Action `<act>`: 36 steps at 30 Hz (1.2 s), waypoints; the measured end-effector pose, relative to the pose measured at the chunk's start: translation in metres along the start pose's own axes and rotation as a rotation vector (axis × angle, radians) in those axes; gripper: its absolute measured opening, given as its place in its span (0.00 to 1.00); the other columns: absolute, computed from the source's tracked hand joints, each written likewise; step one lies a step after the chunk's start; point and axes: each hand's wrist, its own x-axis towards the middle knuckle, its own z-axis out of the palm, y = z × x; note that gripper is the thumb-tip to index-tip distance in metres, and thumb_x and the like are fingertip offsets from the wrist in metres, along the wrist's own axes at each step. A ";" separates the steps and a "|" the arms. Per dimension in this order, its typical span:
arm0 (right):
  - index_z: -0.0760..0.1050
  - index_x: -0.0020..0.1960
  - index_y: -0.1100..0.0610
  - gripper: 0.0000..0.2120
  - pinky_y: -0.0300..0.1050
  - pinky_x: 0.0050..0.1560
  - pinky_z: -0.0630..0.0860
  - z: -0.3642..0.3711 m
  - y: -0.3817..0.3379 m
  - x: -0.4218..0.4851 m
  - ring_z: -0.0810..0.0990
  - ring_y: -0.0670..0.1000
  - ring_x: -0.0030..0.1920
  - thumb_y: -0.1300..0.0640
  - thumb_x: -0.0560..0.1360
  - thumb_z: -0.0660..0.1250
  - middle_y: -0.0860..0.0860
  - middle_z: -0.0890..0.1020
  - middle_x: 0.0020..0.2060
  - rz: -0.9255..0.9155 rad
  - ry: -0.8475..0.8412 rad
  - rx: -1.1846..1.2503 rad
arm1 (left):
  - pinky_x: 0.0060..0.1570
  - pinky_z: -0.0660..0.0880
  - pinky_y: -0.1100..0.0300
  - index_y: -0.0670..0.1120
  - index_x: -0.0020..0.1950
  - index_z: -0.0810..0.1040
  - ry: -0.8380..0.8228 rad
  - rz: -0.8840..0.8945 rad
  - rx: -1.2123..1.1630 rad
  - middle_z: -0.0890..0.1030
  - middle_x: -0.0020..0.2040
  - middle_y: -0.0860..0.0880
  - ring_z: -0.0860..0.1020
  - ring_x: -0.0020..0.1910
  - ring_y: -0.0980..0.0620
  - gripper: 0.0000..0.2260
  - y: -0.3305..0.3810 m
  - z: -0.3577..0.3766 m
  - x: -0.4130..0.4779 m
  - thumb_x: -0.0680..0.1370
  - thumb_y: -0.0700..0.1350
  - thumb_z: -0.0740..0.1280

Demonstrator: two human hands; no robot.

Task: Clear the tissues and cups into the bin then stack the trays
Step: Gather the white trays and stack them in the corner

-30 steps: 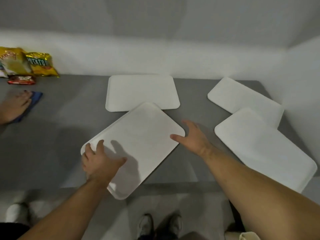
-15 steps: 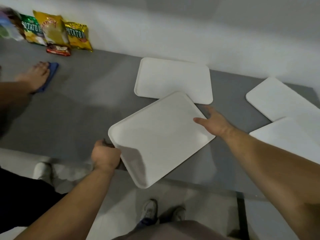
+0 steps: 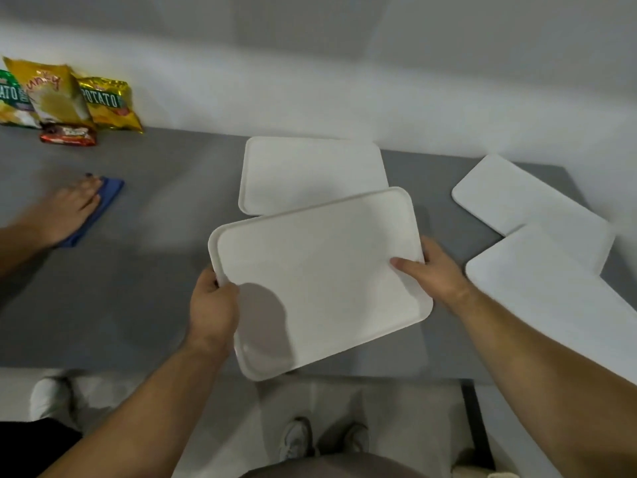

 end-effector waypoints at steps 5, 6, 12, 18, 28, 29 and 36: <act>0.68 0.70 0.45 0.39 0.45 0.60 0.76 -0.024 0.023 -0.050 0.79 0.40 0.60 0.48 0.64 0.84 0.40 0.80 0.62 -0.010 0.169 0.052 | 0.39 0.82 0.52 0.57 0.52 0.75 -0.150 0.161 0.070 0.83 0.49 0.50 0.83 0.46 0.49 0.16 0.024 0.050 0.003 0.70 0.39 0.67; 0.67 0.70 0.44 0.41 0.42 0.60 0.74 -0.027 0.029 -0.057 0.77 0.35 0.60 0.49 0.63 0.84 0.38 0.78 0.61 -0.013 0.218 0.022 | 0.37 0.81 0.57 0.60 0.54 0.75 -0.185 0.206 0.094 0.83 0.49 0.54 0.83 0.46 0.53 0.20 0.026 0.061 0.004 0.70 0.38 0.69; 0.47 0.82 0.51 0.65 0.59 0.71 0.69 -0.037 0.069 -0.064 0.67 0.60 0.73 0.39 0.58 0.83 0.56 0.65 0.74 0.242 0.297 -0.270 | 0.63 0.76 0.45 0.52 0.79 0.59 -0.323 0.266 0.531 0.70 0.70 0.48 0.71 0.68 0.46 0.50 0.017 0.115 0.022 0.62 0.39 0.80; 0.45 0.83 0.55 0.67 0.51 0.77 0.59 -0.029 0.084 -0.044 0.55 0.55 0.78 0.38 0.57 0.81 0.52 0.56 0.79 0.198 0.242 -0.328 | 0.72 0.67 0.42 0.43 0.82 0.44 -0.248 0.113 0.830 0.59 0.77 0.40 0.63 0.74 0.37 0.64 -0.001 0.131 0.032 0.59 0.47 0.84; 0.50 0.82 0.61 0.50 0.51 0.79 0.53 -0.017 0.097 -0.025 0.51 0.57 0.80 0.35 0.73 0.68 0.55 0.52 0.82 0.140 0.235 -0.571 | 0.65 0.72 0.49 0.43 0.73 0.64 -0.170 0.264 1.113 0.69 0.65 0.45 0.69 0.64 0.41 0.45 0.010 0.150 0.032 0.62 0.57 0.77; 0.50 0.82 0.61 0.49 0.50 0.79 0.51 -0.016 0.098 -0.024 0.50 0.57 0.81 0.37 0.74 0.67 0.55 0.51 0.82 0.135 0.226 -0.578 | 0.65 0.70 0.50 0.45 0.73 0.63 -0.173 0.269 1.154 0.69 0.66 0.45 0.67 0.65 0.42 0.44 0.009 0.150 0.033 0.63 0.59 0.76; 0.52 0.82 0.59 0.44 0.48 0.78 0.52 -0.013 0.091 -0.013 0.48 0.52 0.81 0.39 0.76 0.67 0.53 0.48 0.82 0.170 0.254 -0.572 | 0.70 0.66 0.50 0.47 0.74 0.66 -0.226 0.342 1.267 0.65 0.73 0.45 0.66 0.69 0.42 0.42 0.005 0.154 0.054 0.66 0.67 0.72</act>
